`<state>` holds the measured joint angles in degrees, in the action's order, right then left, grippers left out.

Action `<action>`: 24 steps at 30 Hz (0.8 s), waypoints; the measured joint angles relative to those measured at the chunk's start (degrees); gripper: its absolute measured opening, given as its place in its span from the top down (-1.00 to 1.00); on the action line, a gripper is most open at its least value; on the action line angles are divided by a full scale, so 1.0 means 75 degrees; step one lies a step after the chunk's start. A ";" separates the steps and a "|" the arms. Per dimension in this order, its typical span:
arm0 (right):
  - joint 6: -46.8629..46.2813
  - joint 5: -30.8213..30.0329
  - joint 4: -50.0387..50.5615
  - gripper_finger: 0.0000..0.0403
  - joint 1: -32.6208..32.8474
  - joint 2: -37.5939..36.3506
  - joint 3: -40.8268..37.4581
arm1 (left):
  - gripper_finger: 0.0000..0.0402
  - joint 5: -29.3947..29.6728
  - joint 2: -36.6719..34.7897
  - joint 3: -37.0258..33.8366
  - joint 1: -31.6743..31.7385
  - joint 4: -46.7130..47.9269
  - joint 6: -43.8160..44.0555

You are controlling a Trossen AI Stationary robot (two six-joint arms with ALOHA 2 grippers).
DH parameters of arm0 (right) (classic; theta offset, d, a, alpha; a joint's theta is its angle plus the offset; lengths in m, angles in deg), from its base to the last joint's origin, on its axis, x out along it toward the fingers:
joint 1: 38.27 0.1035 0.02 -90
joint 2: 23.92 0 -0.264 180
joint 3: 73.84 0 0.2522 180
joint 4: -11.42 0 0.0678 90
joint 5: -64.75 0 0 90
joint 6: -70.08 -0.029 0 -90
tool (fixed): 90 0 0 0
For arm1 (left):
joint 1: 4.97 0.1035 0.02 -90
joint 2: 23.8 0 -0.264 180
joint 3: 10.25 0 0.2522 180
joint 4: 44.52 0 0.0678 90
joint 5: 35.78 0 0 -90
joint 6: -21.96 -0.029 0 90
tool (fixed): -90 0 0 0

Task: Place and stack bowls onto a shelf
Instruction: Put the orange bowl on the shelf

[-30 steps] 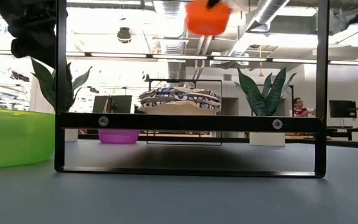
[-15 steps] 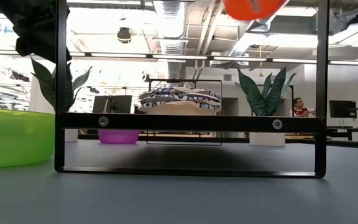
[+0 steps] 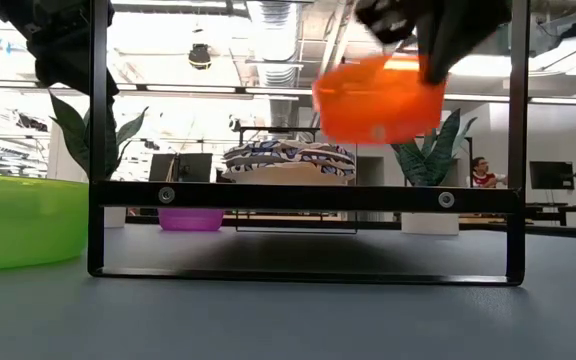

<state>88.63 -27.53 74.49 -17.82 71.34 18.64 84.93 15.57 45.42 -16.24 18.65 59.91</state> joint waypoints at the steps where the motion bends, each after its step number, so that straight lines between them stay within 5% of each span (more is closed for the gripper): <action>1: 0.0136 0.0095 -0.0121 0.89 -0.0029 0.0187 -0.0006 | 0.23 0.0003 0.0000 0.0000 0.0000 0.0000 -0.0057; 18: 0.1386 0.0323 -0.1606 0.87 -0.0199 0.1488 0.0017 | 0.23 0.0196 0.0000 0.0000 0.0000 0.0003 -0.0173; 24: 0.0938 0.0344 -0.1580 0.69 -0.0199 0.1520 0.0015 | 0.23 0.0198 0.0003 0.0000 0.0000 -0.0004 -0.0263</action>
<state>95.67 -24.94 62.64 -19.31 82.74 18.75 86.41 15.60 45.42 -16.24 18.62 57.94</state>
